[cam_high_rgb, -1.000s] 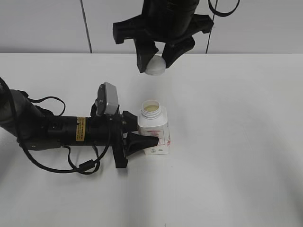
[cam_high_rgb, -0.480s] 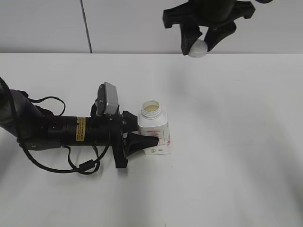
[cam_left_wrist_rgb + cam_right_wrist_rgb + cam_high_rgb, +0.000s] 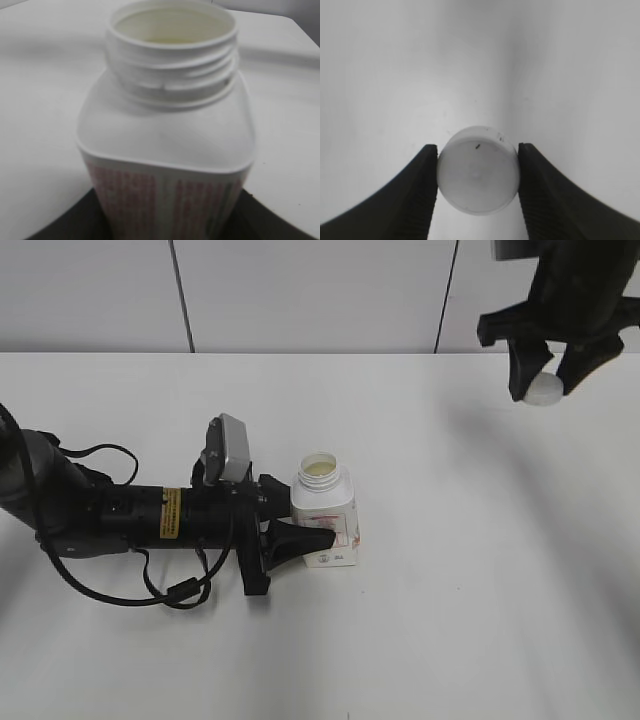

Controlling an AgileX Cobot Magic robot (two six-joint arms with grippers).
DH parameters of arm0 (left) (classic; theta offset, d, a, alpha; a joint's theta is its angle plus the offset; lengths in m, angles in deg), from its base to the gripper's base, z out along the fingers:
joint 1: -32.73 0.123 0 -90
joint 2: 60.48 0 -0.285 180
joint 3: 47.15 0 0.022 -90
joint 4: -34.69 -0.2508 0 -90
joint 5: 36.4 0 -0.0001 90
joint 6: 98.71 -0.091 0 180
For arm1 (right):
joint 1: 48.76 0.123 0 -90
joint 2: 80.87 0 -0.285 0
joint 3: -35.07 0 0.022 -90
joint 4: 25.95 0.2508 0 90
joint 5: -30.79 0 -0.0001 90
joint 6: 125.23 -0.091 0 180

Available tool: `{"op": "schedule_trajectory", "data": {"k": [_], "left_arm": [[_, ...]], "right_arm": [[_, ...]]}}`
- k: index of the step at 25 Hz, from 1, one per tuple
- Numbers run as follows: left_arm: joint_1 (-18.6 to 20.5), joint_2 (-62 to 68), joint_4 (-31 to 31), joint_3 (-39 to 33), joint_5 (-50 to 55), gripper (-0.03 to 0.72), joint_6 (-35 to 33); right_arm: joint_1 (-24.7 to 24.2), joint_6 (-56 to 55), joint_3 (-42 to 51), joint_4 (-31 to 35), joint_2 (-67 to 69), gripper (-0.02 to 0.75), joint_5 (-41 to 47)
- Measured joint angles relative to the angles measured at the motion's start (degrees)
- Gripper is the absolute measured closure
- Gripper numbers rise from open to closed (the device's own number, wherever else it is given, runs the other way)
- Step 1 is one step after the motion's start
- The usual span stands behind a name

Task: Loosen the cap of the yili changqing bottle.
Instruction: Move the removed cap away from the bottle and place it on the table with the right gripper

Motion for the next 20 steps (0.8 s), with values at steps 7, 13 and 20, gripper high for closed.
{"op": "schedule_trajectory", "data": {"k": [7,13,20], "left_arm": [[0.0,0.0,0.0,0.0,0.0,0.358,0.0],[0.0,0.0,0.0,0.0,0.0,0.358,0.0],[0.0,0.0,0.0,0.0,0.0,0.358,0.0]], "right_arm": [[-1.06,0.89,9.38,0.37,0.0,0.35,-1.23],[-1.06,0.89,19.57,2.45,0.0,0.35,-13.49],[-1.06,0.89,27.34,4.28,-0.01,0.35,-31.49]]}}
